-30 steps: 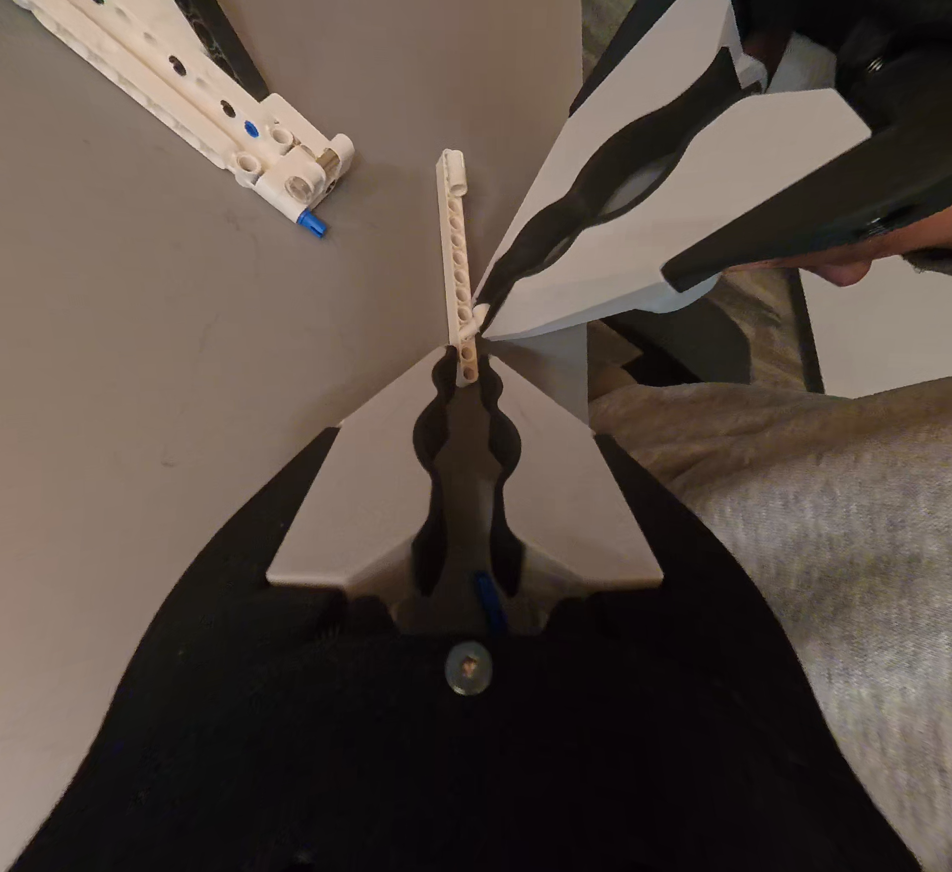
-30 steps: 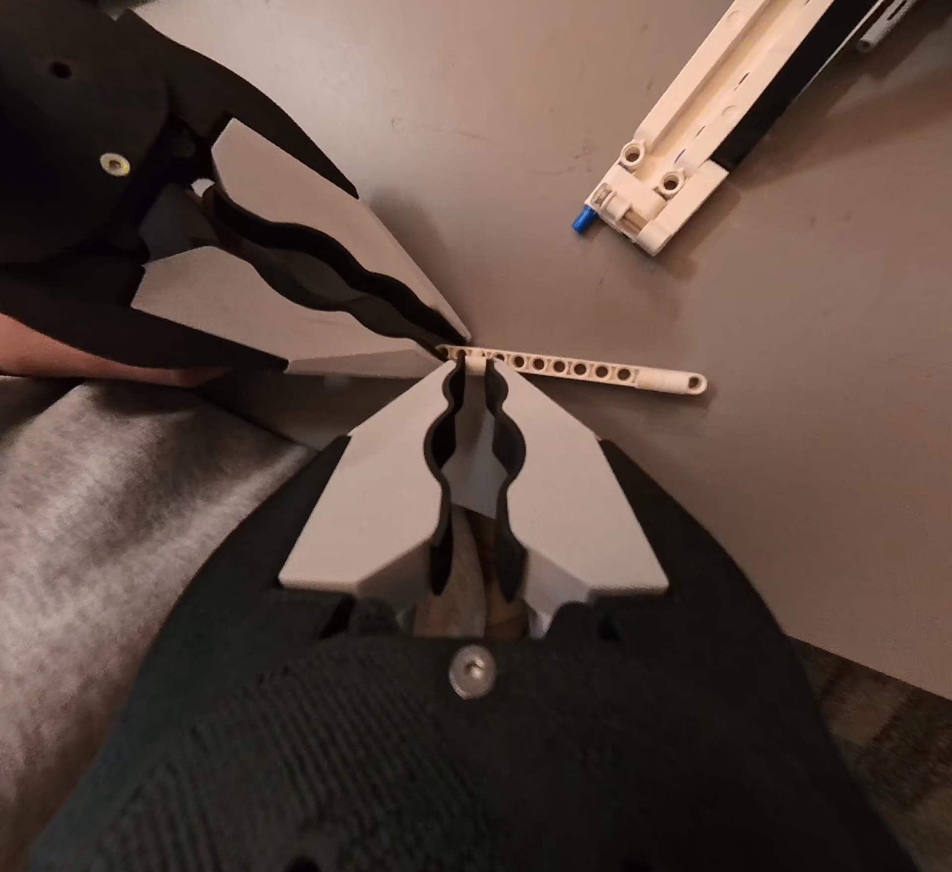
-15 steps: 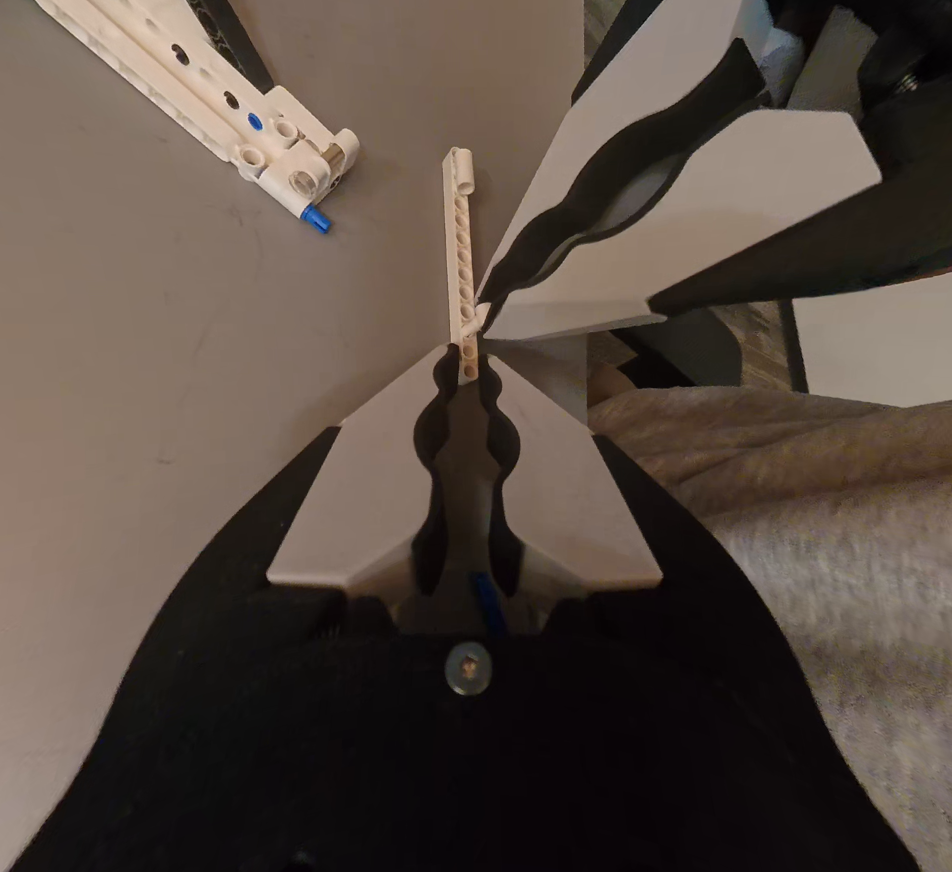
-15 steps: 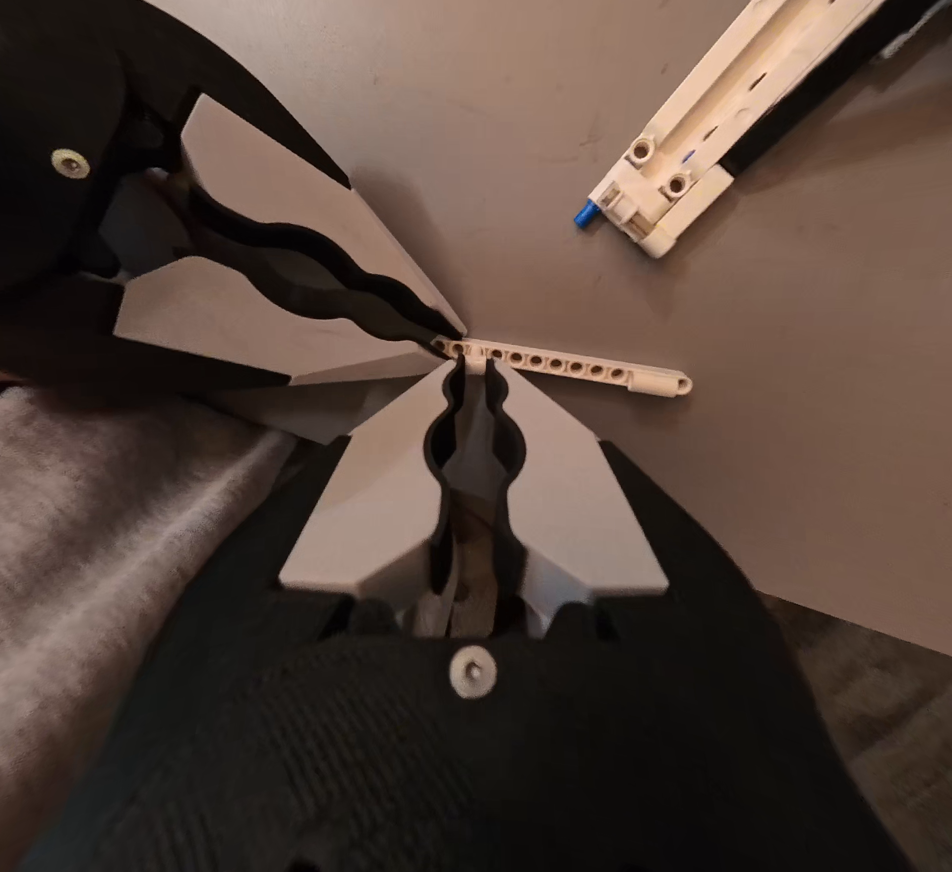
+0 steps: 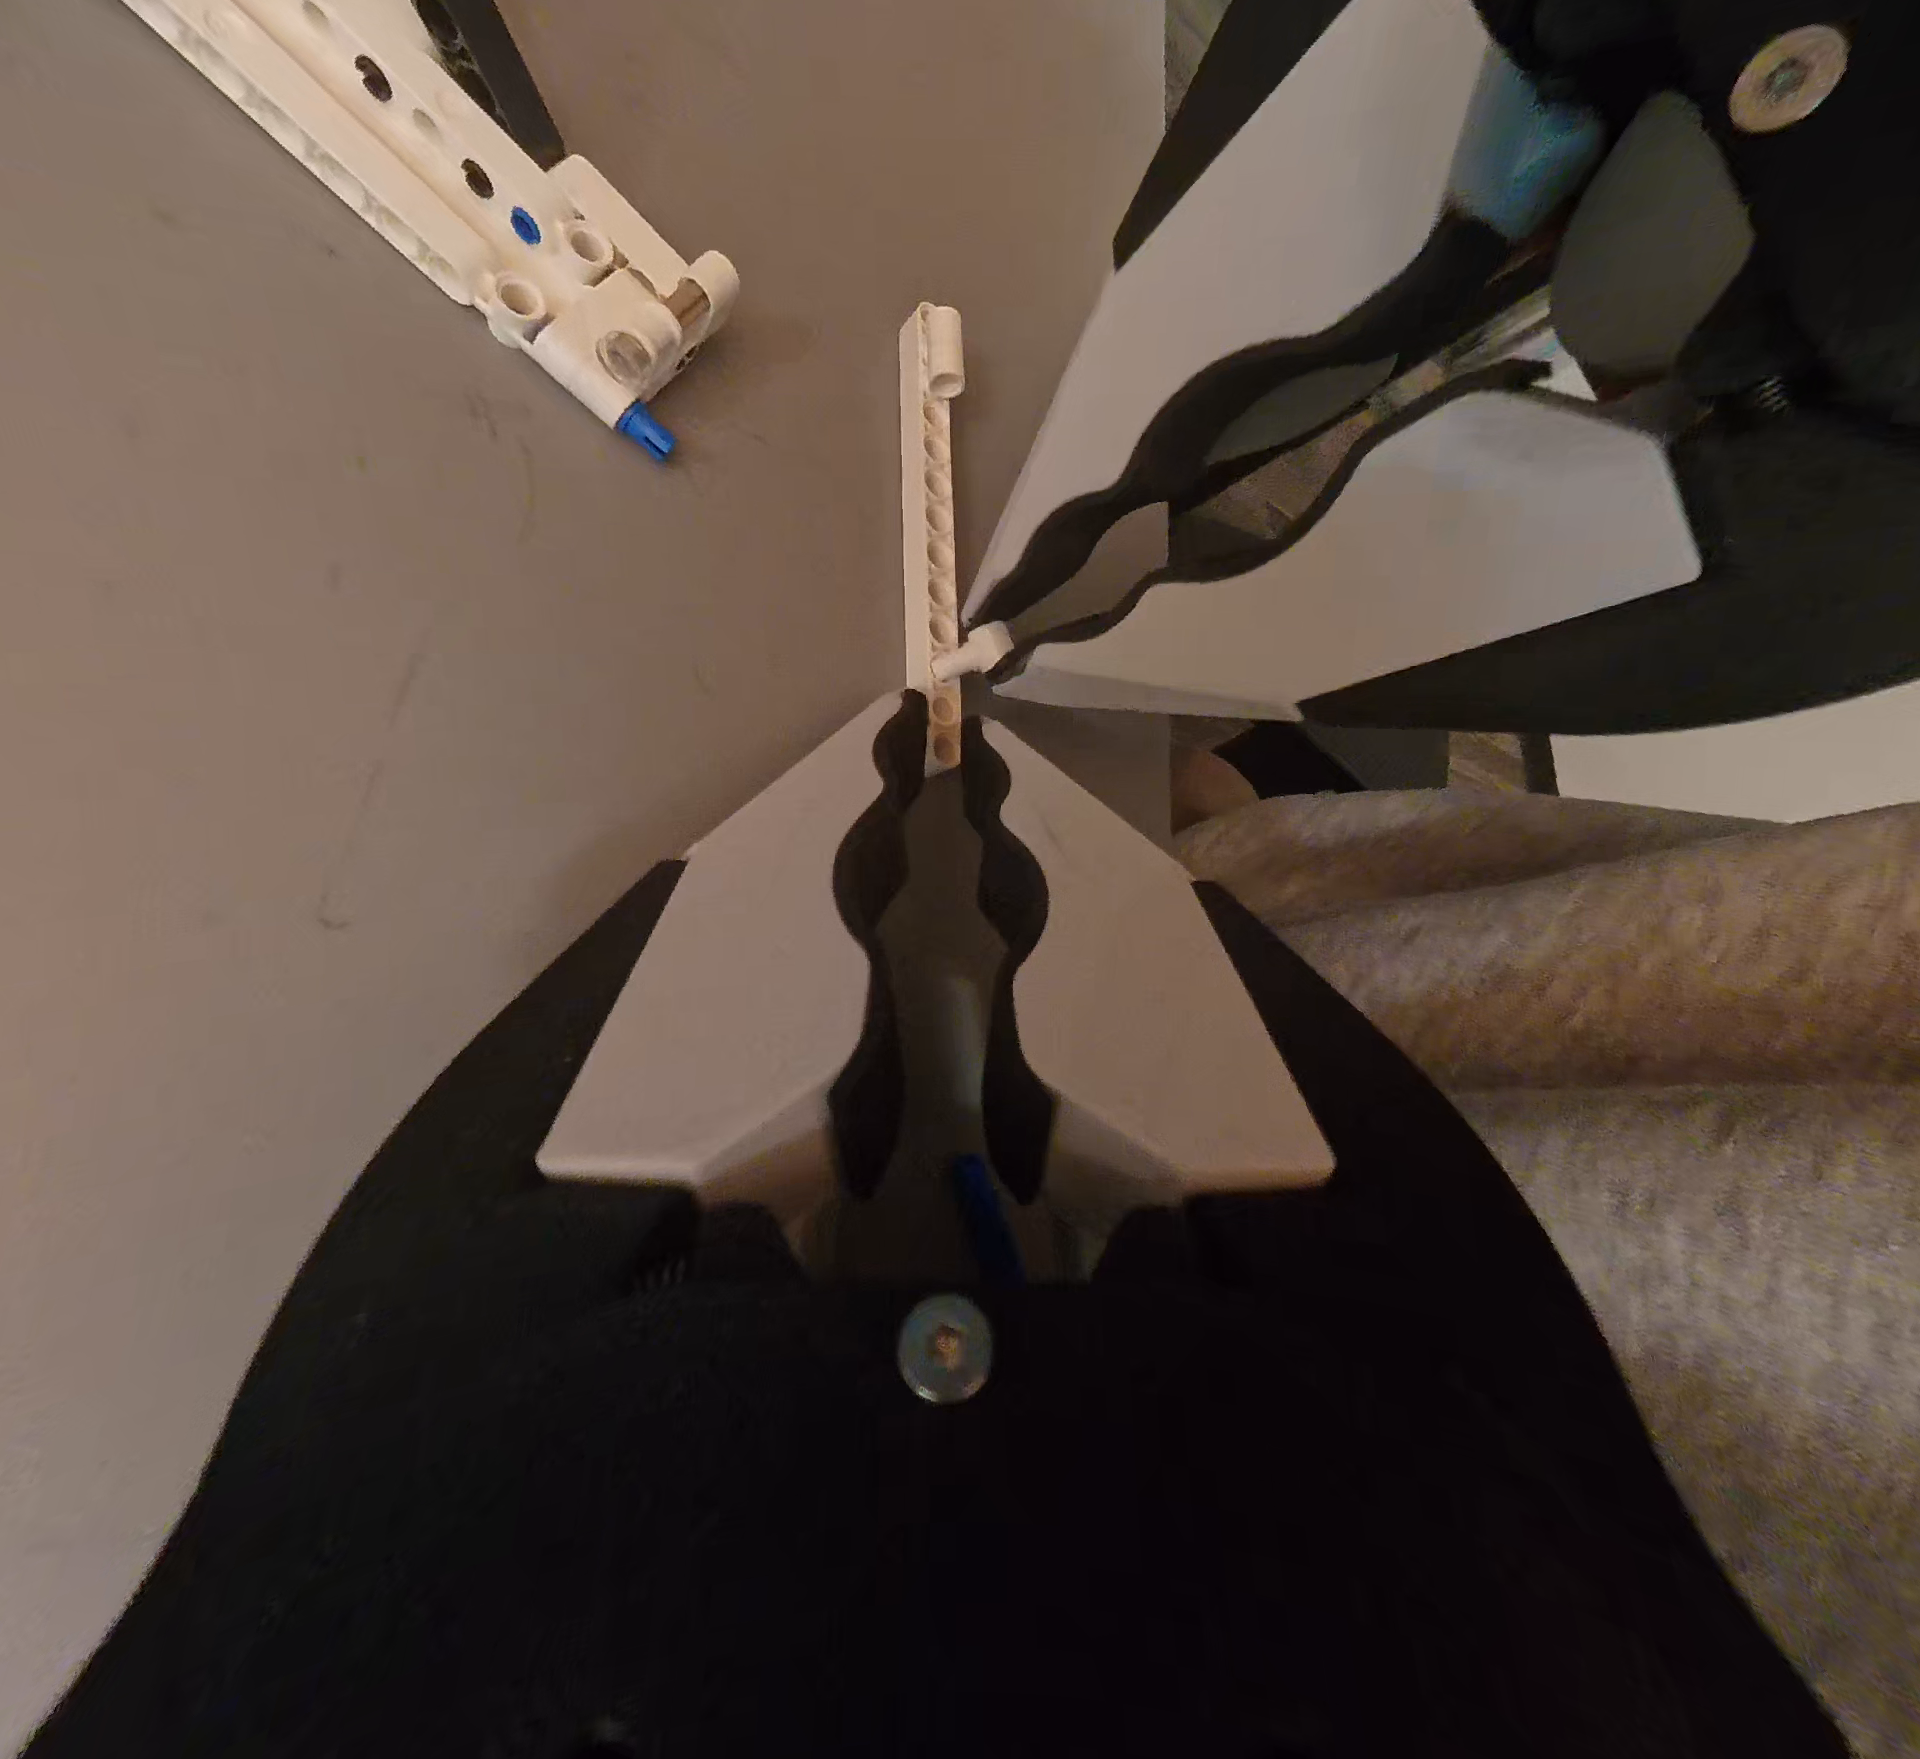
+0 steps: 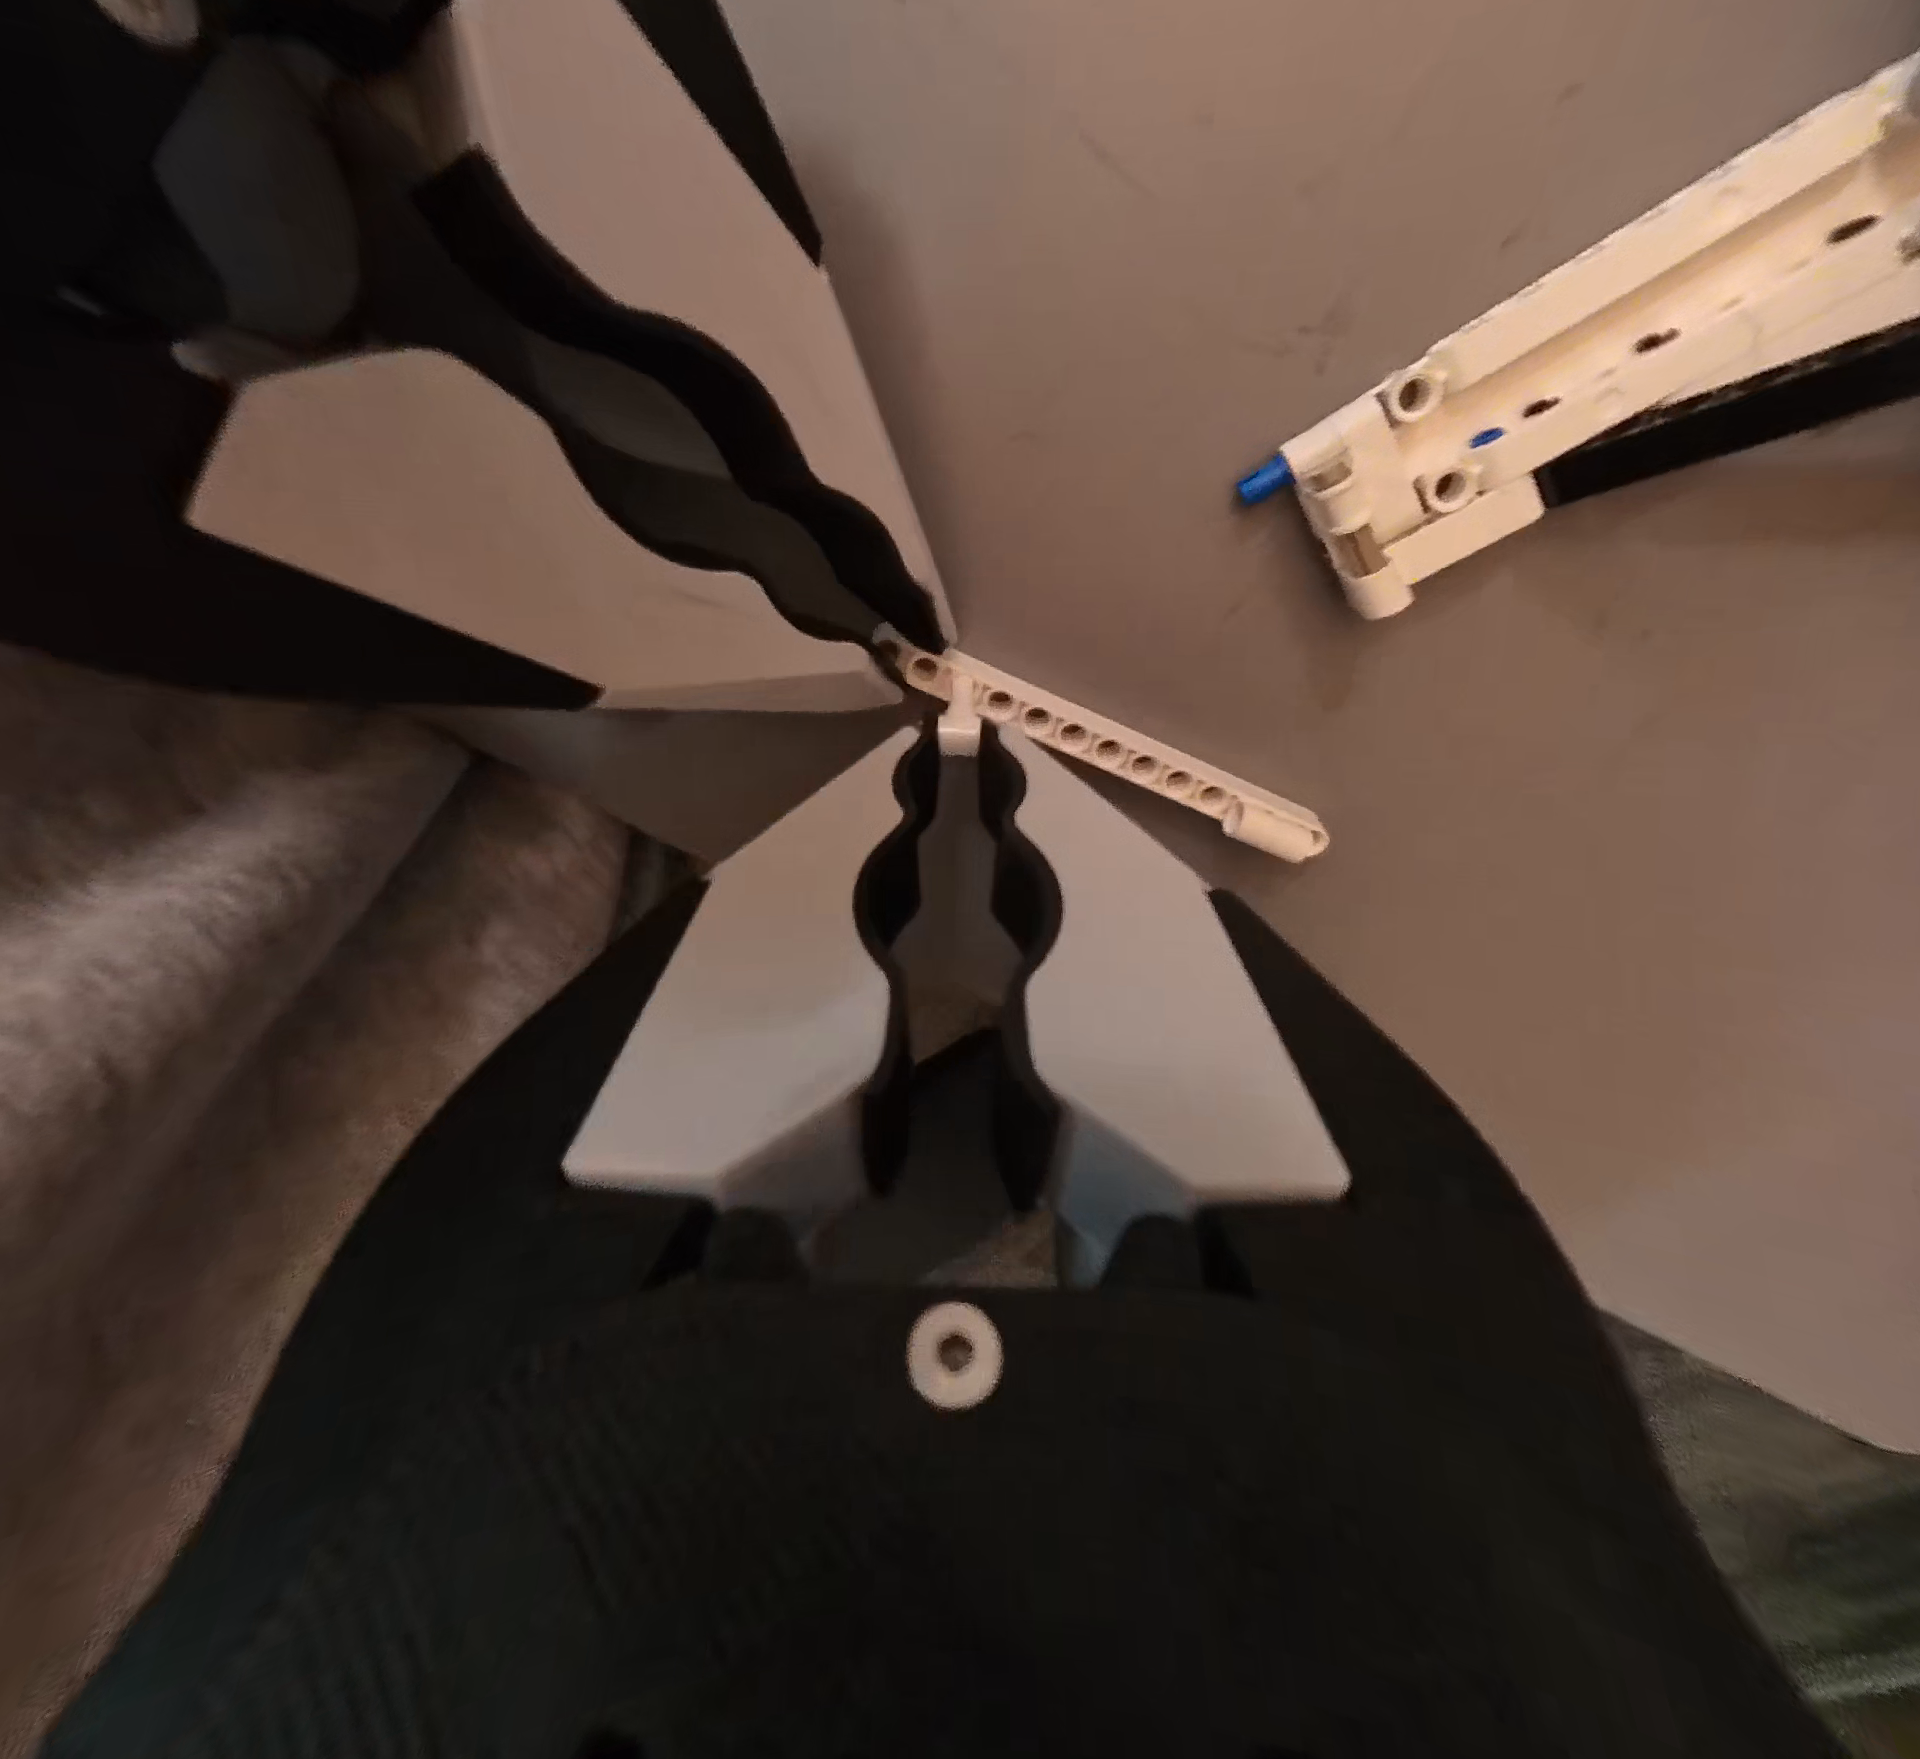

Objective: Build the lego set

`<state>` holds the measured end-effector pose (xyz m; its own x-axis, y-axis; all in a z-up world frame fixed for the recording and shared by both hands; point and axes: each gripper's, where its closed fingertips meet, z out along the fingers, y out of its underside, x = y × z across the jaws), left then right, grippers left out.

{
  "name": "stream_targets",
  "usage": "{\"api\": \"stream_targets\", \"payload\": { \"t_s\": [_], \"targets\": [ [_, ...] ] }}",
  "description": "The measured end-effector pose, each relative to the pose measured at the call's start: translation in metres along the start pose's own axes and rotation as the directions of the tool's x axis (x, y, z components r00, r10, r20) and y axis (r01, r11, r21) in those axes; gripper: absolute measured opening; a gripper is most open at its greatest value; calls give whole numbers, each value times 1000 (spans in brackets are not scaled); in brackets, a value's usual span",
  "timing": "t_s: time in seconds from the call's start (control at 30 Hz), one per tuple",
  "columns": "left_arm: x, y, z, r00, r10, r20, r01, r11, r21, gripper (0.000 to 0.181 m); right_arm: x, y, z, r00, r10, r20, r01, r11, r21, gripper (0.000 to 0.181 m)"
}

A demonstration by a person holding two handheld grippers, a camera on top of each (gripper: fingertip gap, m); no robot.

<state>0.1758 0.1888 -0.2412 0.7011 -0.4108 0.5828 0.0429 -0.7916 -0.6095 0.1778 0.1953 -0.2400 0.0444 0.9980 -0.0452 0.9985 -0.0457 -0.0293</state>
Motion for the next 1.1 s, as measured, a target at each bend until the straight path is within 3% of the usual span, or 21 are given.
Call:
{"api": "stream_targets", "payload": {
  "t_s": [0.2,0.37,0.57,0.83,0.93,1.1],
  "targets": [
    [0,0,0,1000,-5,-9,5,1000,-1,5,-1,1,1,993,89,76,-89,996,3,6],
    [1,-1,-1,1000,-12,-23,12,1000,4,5,-2,0,-1,997,55,58,-56,998,11,6],
    [8,-11,-11,998,11,-69,-4,995,95,12,-4,-7,-11,961,192,200,-232,950,207,6],
    [16,-24,-26,991,125,-53,-111,971,214,25,-10,-9,-29,939,188,288,-292,878,378,6],
    [26,-30,-33,975,219,-42,-200,940,275,20,-13,-11,-39,891,203,405,-373,836,403,6],
    [46,-34,-41,922,388,7,-365,863,350,8,-21,-9,-53,749,227,622,-530,769,358,6]
  ]
}}
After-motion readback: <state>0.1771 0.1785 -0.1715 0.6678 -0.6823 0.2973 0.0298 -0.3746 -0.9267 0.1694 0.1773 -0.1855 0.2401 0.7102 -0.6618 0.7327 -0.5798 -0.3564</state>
